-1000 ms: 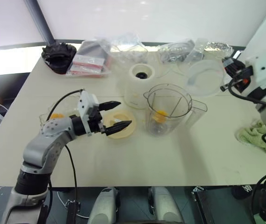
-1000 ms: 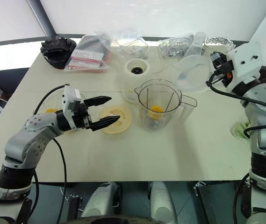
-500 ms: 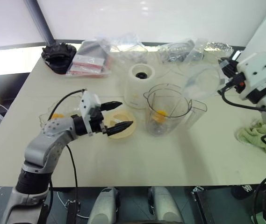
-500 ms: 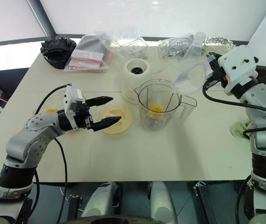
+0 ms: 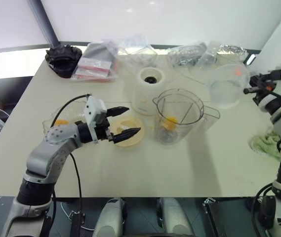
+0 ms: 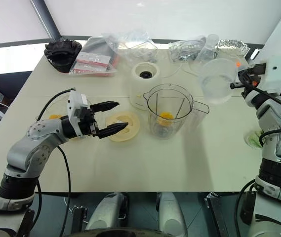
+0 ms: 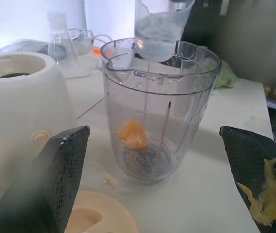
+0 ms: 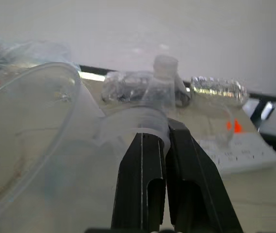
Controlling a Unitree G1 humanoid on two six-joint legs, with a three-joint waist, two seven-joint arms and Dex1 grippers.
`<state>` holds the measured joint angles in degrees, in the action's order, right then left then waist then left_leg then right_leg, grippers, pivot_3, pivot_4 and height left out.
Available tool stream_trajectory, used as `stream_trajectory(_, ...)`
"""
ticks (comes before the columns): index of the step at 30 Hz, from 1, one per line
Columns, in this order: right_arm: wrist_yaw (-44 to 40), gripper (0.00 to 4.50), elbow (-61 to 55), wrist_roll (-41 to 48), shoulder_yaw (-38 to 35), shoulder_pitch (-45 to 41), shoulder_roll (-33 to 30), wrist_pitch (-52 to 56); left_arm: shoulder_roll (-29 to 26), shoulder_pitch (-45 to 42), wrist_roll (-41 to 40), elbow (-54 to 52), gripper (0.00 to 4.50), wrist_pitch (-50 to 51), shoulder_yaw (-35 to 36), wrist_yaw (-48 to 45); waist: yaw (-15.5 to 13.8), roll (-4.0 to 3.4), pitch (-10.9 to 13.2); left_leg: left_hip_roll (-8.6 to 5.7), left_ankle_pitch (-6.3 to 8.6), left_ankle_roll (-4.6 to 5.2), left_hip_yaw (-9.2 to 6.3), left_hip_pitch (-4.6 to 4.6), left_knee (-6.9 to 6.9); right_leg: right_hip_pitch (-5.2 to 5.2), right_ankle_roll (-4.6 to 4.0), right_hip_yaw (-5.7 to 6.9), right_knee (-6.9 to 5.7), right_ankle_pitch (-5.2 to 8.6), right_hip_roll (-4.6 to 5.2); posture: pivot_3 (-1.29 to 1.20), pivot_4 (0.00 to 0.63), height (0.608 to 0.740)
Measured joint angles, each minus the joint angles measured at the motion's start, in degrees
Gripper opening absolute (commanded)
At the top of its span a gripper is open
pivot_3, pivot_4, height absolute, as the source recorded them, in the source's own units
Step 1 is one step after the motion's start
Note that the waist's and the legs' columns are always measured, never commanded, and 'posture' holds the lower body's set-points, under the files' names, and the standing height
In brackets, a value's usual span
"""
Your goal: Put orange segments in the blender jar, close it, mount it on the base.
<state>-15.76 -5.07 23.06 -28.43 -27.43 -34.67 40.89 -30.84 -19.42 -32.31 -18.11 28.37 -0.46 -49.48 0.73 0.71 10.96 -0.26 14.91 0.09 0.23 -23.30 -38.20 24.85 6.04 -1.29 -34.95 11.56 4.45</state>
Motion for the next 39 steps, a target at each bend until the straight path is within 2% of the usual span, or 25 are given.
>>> stream_trajectory(6,9.74,0.04,4.7,3.28,-7.91,0.47,8.28,3.8,-0.01,0.01,0.1,-0.02,4.5,0.04,0.0,0.32,0.09,-0.01,-0.01,-0.01,0.0,0.0,0.02,0.01,0.0,0.0,0.01,-0.01,-0.05,-0.01,-0.03,0.0,0.15,0.74)
stream_trajectory(11,16.16,0.04,11.17,2.44,-11.07,1.97,12.78,-0.8,-0.02,0.04,0.06,-0.03,4.5,0.39,0.02,0.98,0.16,-0.04,-0.01,-0.03,0.0,0.0,0.07,0.01,0.0,0.01,0.02,-0.04,-0.05,-0.01,-0.02,0.0,0.15,0.74)
stream_trajectory(21,18.29,0.04,24.66,0.48,-12.01,2.21,13.47,-18.64,-0.17,0.26,0.06,-0.53,4.5,1.38,0.0,1.2,0.47,-0.06,-0.02,-0.04,0.0,0.01,0.07,0.05,0.0,0.0,0.02,-0.04,-0.08,-0.01,-0.05,0.0,0.15,0.74)
stream_trajectory(29,18.86,0.04,28.61,2.66,-12.86,2.23,13.76,-22.77,-0.46,0.72,0.07,-1.16,4.5,1.52,0.01,2.05,0.43,-0.06,-0.03,-0.03,0.0,0.01,0.05,0.06,0.0,-0.02,0.02,-0.04,-0.08,-0.01,-0.06,0.0,0.15,0.74)
stream_trajectory(39,19.11,0.04,27.61,3.09,-11.2,5.65,14.01,-24.65,-0.96,0.96,0.08,-1.36,4.5,1.61,0.01,2.27,0.29,-0.03,-0.05,-0.01,0.0,0.01,-0.01,0.32,0.0,-0.3,0.0,-0.03,-0.05,0.01,-0.06,0.0,0.15,0.74)
